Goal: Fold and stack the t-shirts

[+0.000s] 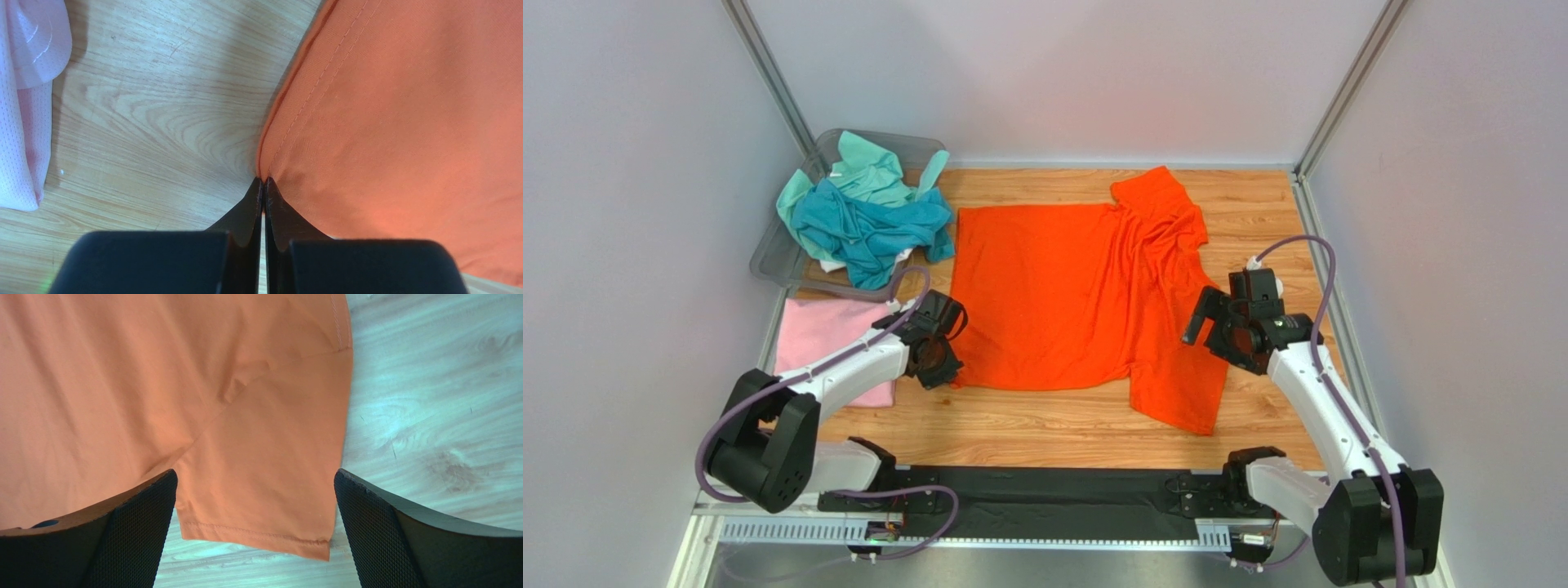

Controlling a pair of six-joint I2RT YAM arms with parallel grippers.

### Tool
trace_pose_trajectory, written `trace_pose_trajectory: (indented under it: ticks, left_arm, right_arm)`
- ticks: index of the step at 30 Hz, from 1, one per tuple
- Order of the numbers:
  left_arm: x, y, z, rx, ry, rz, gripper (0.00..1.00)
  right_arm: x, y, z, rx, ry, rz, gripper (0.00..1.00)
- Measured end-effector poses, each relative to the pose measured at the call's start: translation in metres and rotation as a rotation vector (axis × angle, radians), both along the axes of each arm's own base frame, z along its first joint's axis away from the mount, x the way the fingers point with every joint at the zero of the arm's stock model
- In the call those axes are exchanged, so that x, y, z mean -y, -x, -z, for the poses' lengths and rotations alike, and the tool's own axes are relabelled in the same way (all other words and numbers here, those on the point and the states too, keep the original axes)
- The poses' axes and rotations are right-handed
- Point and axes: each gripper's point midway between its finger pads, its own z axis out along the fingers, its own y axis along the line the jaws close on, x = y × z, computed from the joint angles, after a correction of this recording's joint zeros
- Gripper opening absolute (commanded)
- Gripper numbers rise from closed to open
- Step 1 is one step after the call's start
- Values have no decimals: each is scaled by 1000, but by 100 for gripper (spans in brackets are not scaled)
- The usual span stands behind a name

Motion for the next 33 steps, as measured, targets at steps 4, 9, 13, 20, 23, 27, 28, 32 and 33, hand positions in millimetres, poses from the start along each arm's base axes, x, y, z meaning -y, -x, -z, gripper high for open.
trace_pose_trajectory:
  ticks: [4,9,13,20,23,27,28,32,33]
  left_arm:
    - [-3,3,-1,8,-1,-2,0]
    - [-6,6,-8,27,-4,8,0]
    - [-7,6,-10,34,-7,24,0]
    - [-10,6,-14,59,-20,41,0]
    - [-13,5,-15,68,-37,50,0]
    - [-15,5,-15,70,-49,62,0]
    - [-15,5,-15,71,-49,64,0]
    - [-15,4,-16,74,-50,66,0]
    - [-15,4,-16,74,-50,67,0]
  right_arm:
    - [-4,22,-2,-42,-5,-2,100]
    - [-35,60,5,-102,-31,-93,97]
    - [-51,94,30,-219,-29,-130,95]
    - [-41,116,65,-349,19,-41,80]
    - [-39,117,76,-378,41,-28,75]
    - [-37,116,85,-406,68,-23,70]
    - [-38,115,84,-406,68,-25,60]
    - [-41,111,85,-390,56,-37,35]
    - [-42,110,84,-389,52,-38,23]
